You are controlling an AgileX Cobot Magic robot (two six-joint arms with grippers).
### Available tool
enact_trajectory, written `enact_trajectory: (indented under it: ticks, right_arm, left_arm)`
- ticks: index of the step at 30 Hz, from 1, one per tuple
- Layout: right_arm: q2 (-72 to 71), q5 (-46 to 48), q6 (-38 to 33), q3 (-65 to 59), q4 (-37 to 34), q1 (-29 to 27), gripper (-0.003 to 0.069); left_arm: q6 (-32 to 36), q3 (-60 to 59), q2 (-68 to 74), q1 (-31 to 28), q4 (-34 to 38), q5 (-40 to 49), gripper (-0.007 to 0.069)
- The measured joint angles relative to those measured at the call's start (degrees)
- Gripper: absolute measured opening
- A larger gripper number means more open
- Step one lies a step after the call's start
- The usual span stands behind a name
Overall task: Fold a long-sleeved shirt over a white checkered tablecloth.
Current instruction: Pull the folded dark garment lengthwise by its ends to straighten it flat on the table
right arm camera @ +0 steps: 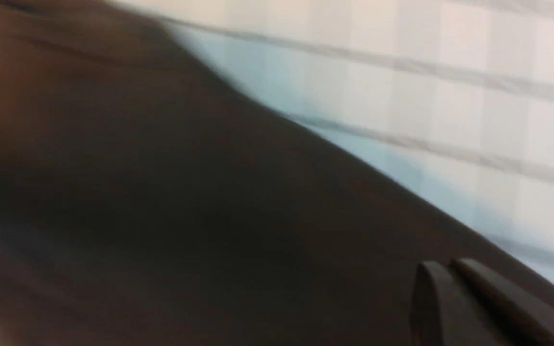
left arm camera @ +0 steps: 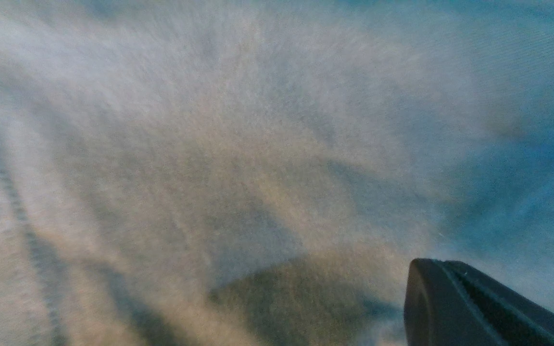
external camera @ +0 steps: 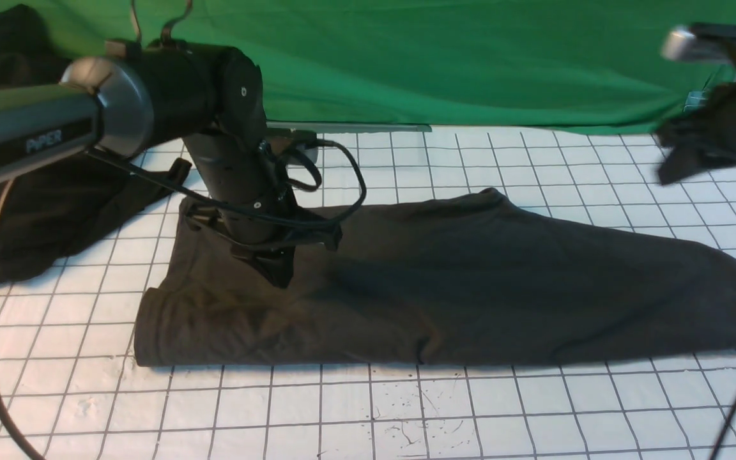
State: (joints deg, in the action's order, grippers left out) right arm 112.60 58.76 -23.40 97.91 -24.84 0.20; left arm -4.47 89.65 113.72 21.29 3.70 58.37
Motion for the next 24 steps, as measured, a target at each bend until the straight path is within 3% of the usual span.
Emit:
enact_trajectory:
  ticks: [4,11,20,24]
  right_arm:
    - [4.9,-4.9,-4.4,0.0,-3.9,6.9,0.0006]
    - [13.4,-17.4,-5.7,-0.2,-4.2,15.9,0.0006]
    - [17.2,-33.6,-3.1,0.0,-4.8,15.8,0.0009]
    - [16.1,-26.5,-3.1,3.0,-3.5,13.4,0.0015]
  left_arm:
    - [-0.7,0.0,-0.1,0.0,-1.5,0.0,-0.0004]
    - [-1.5,-0.4,-0.5,0.0,-1.7,1.8,-0.0004]
    - [-4.8,-14.3,-8.1,0.0,-1.9,-1.6,-0.0004]
    - [-5.1,-18.9,-11.1,0.0,-4.9,-2.4,-0.0004]
